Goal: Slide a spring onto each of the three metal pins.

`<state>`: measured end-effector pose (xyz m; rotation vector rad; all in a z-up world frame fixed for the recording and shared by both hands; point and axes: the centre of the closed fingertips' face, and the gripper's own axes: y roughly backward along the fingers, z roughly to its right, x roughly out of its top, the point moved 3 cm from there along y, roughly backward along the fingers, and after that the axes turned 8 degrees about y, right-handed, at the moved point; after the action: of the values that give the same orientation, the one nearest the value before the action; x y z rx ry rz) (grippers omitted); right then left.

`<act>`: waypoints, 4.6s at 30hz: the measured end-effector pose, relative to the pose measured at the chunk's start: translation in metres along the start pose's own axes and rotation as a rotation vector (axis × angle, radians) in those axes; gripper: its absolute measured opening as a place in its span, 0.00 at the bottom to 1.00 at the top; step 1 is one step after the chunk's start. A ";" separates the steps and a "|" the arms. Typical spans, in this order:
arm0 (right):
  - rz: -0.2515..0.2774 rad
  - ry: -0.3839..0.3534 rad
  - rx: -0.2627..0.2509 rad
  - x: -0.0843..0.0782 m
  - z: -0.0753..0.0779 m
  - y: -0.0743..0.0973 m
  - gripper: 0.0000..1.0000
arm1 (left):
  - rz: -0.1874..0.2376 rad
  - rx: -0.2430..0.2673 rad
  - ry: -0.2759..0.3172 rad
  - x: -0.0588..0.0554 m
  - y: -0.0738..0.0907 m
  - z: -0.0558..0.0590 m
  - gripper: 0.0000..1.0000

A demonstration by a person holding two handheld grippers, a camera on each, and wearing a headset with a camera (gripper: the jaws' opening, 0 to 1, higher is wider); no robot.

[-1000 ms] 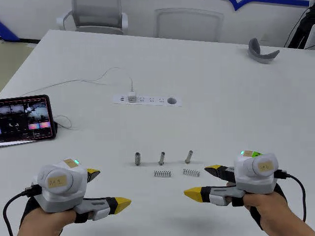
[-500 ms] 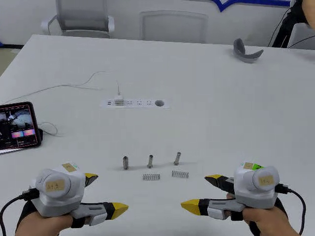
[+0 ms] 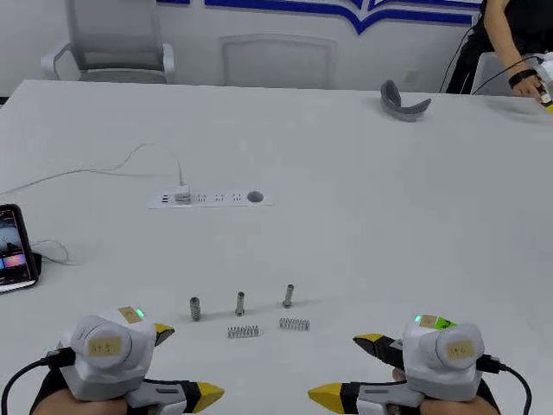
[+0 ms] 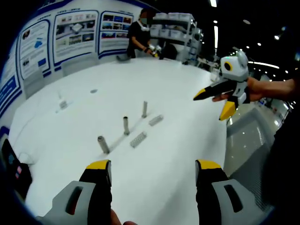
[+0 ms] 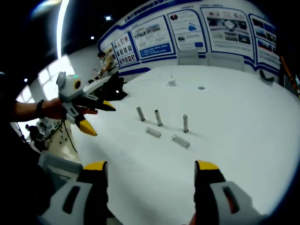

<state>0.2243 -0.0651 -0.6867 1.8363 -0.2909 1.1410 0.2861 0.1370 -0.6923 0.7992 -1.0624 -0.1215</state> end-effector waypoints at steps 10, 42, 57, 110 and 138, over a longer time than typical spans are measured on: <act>-0.008 -0.010 0.001 -0.006 0.000 0.002 0.78 | -0.043 -0.034 -0.058 0.005 -0.019 0.004 0.73; -0.020 -0.019 0.031 -0.015 -0.003 0.004 0.79 | -0.130 -0.101 -0.139 0.014 -0.079 0.001 0.72; -0.031 -0.038 0.041 -0.020 -0.004 0.003 0.79 | -0.157 -0.111 -0.113 0.007 -0.109 -0.005 0.67; -0.030 -0.043 0.052 -0.020 -0.009 0.008 0.75 | -0.165 0.041 -0.031 -0.031 -0.097 -0.012 0.10; -0.026 -0.024 0.073 -0.017 -0.021 0.008 0.74 | -0.057 0.056 0.033 -0.024 -0.046 0.007 0.10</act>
<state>0.1976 -0.0568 -0.6924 1.9133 -0.2411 1.1251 0.2809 0.1109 -0.7373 0.8798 -1.0156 -0.1267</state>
